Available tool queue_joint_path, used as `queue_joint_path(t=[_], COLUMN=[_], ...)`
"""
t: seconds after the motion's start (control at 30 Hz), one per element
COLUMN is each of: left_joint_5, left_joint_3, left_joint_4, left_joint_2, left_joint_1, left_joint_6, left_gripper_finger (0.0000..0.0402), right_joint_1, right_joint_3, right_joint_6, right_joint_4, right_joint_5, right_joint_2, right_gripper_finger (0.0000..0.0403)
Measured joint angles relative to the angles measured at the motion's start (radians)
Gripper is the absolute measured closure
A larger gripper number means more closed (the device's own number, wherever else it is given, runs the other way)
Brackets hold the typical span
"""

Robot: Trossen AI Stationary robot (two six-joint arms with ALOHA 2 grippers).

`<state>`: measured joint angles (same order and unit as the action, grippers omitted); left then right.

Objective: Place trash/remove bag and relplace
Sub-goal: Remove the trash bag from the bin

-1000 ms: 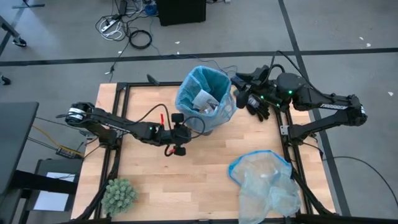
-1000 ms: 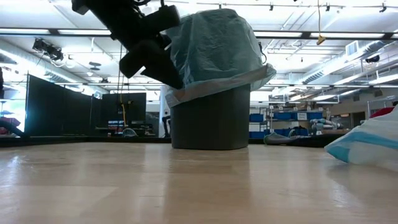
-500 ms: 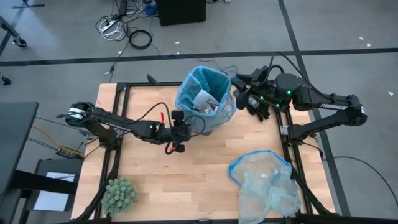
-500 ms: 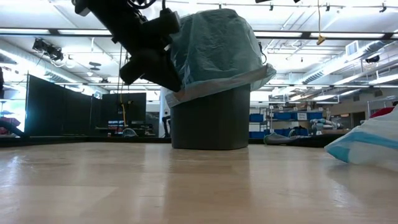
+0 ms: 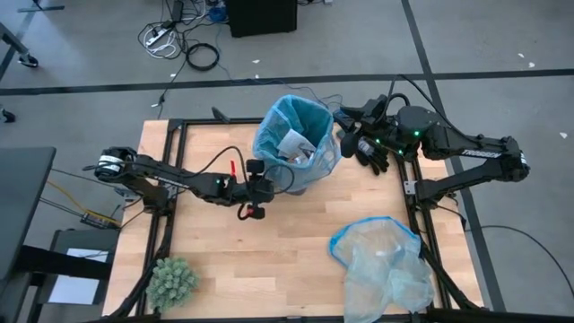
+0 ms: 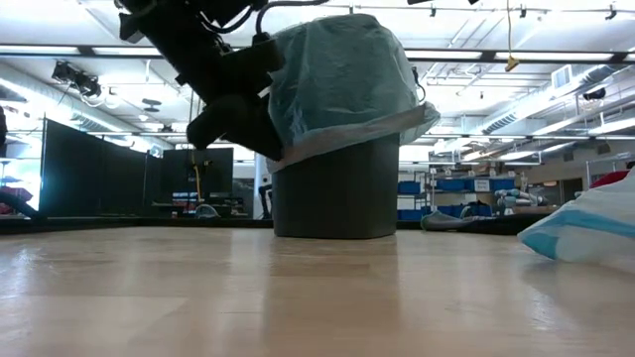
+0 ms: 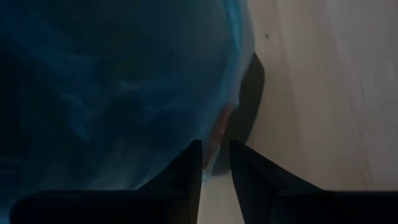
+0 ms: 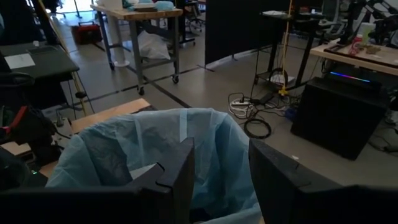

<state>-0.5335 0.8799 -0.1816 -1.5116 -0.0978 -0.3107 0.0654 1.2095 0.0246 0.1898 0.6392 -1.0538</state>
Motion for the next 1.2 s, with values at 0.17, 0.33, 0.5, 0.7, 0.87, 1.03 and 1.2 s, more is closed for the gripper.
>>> queue_joint_path(t=[0.17,0.33,0.5,0.7,0.87,1.03,1.2], left_joint_5=[0.000,0.019,0.023,0.021,-0.026,-0.039,-0.039], left_joint_3=[0.000,0.000,0.000,0.000,0.000,0.010,0.109], left_joint_4=[0.071,0.080,0.066,0.061,0.058,0.044,-0.132], left_joint_2=[0.000,-0.010,-0.037,-0.050,-0.051,-0.051,-0.044], left_joint_1=[0.000,0.007,0.007,0.007,0.007,0.007,-0.007], left_joint_6=[0.000,-0.006,-0.059,-0.067,-0.068,-0.067,-0.063], left_gripper_finger=[0.0312,0.0312,0.0312,0.0313,0.0345,0.0394,0.0397], right_joint_1=[0.000,0.000,0.000,0.000,0.000,0.000,0.000], right_joint_3=[0.000,0.000,0.000,0.000,0.000,0.000,0.000], right_joint_6=[0.000,0.000,0.000,0.000,-0.001,-0.009,-0.009], right_joint_4=[-0.001,-0.005,-0.011,-0.011,-0.013,-0.013,-0.012], right_joint_5=[0.000,0.000,-0.001,-0.001,-0.001,-0.001,-0.001], right_joint_2=[0.000,0.000,0.000,0.000,0.000,0.000,0.000], right_gripper_finger=[0.0265,0.0265,0.0265,0.0265,0.0271,0.0280,0.0287])
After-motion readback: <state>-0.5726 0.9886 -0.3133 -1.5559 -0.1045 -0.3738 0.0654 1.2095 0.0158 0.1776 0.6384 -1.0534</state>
